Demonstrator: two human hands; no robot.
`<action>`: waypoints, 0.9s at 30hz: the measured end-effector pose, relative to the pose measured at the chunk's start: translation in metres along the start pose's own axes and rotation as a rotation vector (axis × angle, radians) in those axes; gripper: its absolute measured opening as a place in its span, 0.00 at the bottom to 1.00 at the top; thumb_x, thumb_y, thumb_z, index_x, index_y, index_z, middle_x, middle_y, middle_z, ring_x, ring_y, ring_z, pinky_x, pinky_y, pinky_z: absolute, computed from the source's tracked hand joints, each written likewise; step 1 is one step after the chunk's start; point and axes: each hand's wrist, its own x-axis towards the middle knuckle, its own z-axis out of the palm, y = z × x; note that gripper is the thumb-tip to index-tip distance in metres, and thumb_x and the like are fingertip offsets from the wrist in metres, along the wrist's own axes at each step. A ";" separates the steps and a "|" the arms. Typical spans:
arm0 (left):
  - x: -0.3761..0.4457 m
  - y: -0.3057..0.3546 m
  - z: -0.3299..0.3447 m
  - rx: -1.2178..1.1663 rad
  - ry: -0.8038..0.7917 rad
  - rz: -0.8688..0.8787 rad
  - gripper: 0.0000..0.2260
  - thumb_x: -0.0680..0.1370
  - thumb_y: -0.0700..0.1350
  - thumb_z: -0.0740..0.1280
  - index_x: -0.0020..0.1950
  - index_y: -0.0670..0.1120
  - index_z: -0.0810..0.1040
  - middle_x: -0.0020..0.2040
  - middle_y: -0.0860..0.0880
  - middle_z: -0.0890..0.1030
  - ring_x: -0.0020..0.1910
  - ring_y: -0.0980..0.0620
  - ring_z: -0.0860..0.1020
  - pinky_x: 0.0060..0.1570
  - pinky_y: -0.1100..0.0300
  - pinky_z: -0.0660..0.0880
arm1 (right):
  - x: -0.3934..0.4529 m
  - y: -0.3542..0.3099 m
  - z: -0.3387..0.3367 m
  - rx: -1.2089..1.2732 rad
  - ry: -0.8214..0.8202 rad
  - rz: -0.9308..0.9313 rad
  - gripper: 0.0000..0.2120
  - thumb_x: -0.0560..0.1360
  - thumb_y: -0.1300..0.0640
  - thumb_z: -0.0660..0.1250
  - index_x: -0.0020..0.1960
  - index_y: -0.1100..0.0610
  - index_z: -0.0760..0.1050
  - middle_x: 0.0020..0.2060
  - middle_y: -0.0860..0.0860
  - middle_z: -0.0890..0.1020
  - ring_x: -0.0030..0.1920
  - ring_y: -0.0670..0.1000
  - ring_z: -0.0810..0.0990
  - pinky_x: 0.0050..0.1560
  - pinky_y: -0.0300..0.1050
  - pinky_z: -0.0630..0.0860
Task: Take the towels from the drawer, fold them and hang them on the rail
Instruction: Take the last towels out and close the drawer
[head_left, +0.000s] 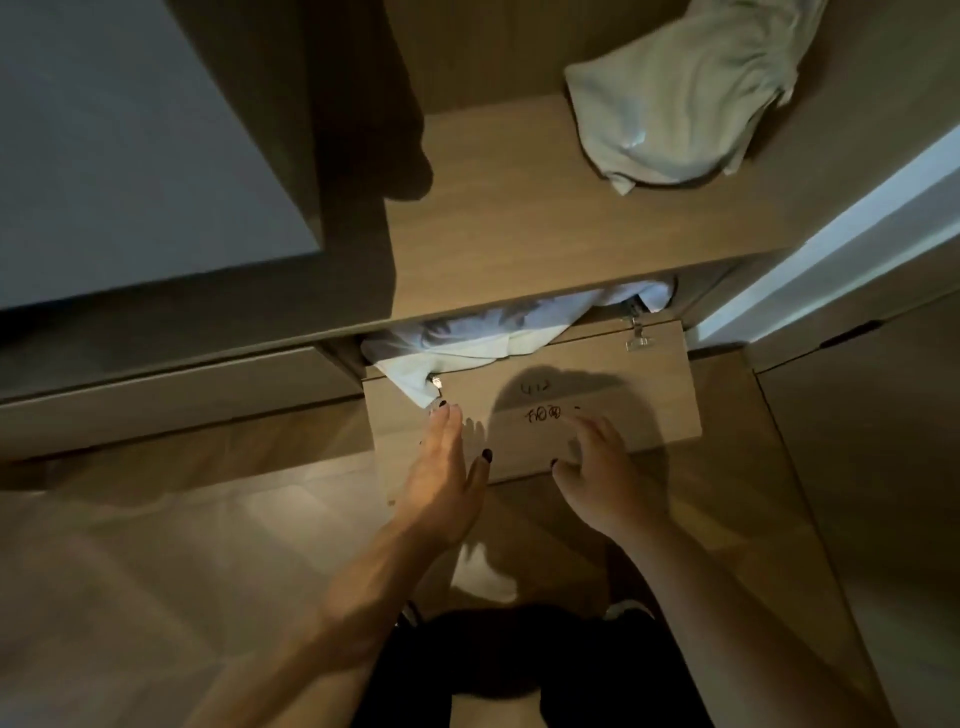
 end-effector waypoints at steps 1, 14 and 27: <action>0.007 -0.006 0.003 0.023 -0.002 0.019 0.30 0.84 0.51 0.56 0.81 0.45 0.47 0.82 0.48 0.46 0.80 0.53 0.43 0.72 0.66 0.39 | 0.009 0.005 -0.001 -0.031 0.001 -0.028 0.27 0.78 0.56 0.65 0.75 0.53 0.62 0.73 0.49 0.62 0.72 0.50 0.63 0.67 0.44 0.65; 0.186 -0.122 0.089 0.559 0.027 0.371 0.28 0.84 0.50 0.55 0.80 0.42 0.51 0.81 0.42 0.48 0.80 0.46 0.47 0.78 0.53 0.47 | 0.195 0.119 0.057 -0.287 0.142 -0.076 0.23 0.77 0.60 0.66 0.71 0.56 0.69 0.71 0.53 0.67 0.70 0.53 0.67 0.70 0.50 0.68; 0.258 -0.144 0.070 0.614 0.383 -0.075 0.20 0.83 0.55 0.53 0.74 0.55 0.69 0.76 0.36 0.59 0.75 0.35 0.54 0.73 0.45 0.54 | 0.265 0.087 0.077 -0.434 0.183 -0.260 0.22 0.75 0.58 0.67 0.68 0.57 0.70 0.64 0.54 0.67 0.64 0.56 0.68 0.64 0.52 0.71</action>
